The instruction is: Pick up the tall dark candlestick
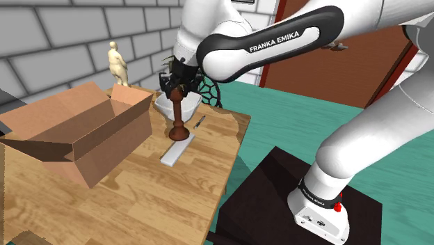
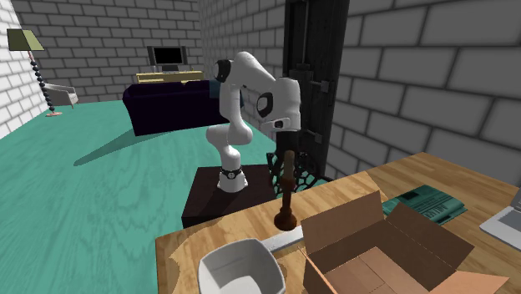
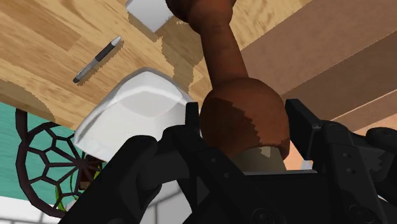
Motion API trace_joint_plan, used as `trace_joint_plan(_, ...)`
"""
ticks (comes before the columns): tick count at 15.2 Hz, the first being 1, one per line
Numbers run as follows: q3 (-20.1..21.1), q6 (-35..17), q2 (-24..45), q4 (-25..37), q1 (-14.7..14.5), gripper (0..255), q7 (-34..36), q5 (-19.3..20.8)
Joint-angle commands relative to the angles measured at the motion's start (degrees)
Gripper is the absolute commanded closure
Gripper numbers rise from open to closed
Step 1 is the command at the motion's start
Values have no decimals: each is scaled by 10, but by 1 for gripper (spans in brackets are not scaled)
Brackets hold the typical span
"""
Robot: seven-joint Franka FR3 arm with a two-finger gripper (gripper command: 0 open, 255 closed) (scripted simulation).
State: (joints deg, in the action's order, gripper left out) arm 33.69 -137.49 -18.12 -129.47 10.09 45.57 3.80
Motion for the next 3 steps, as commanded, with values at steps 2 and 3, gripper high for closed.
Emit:
trace_joint_plan(2,-5,18,-7,11,-3,255,-8,-7)
trace_joint_plan(3,-5,18,-7,11,-3,255,-8,-7)
